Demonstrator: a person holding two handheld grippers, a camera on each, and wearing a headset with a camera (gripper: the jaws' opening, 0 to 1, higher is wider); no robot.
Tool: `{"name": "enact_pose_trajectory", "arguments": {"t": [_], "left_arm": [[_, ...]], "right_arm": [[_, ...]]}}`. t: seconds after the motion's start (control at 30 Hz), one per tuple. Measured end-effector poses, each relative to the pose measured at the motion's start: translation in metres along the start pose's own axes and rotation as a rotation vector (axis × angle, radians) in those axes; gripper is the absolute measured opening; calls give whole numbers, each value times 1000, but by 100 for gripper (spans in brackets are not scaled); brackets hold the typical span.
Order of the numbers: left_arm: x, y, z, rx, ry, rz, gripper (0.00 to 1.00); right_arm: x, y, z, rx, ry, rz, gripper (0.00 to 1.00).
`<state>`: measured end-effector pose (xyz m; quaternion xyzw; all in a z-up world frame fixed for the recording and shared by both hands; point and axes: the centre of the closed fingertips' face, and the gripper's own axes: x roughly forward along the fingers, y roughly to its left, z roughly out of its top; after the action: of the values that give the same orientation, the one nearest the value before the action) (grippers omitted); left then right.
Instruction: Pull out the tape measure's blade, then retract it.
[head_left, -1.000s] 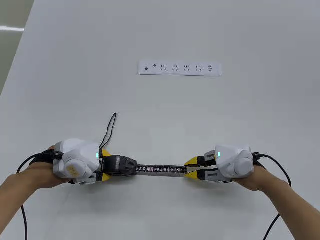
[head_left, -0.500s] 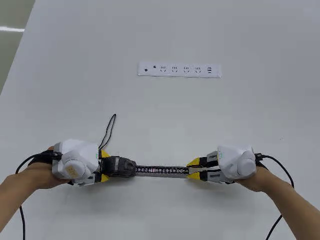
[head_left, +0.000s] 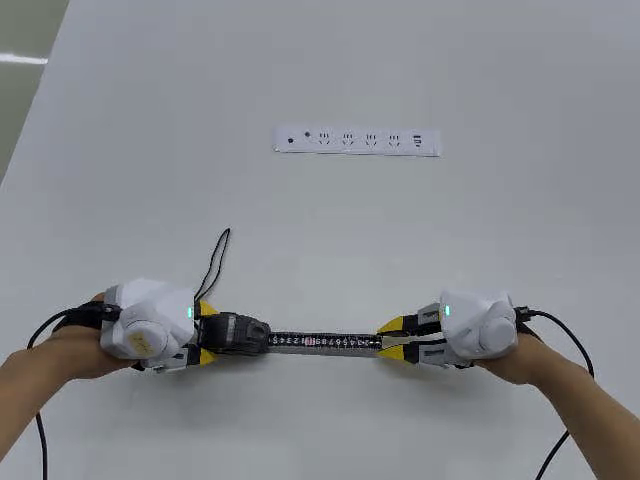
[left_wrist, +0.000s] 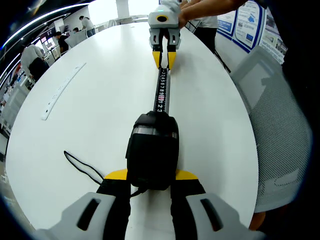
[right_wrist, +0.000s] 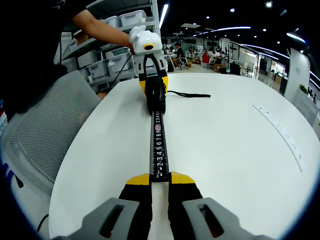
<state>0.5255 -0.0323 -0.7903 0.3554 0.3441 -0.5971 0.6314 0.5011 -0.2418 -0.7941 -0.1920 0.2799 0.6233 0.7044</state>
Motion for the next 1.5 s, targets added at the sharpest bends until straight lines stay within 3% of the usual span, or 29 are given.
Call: {"name": "enact_pose_trajectory", "arguments": {"t": [1.5], "left_arm": [[1,0,1,-1,4,3,26]], "right_arm": [[-23,-2,-19,17,19,0,9]]}}
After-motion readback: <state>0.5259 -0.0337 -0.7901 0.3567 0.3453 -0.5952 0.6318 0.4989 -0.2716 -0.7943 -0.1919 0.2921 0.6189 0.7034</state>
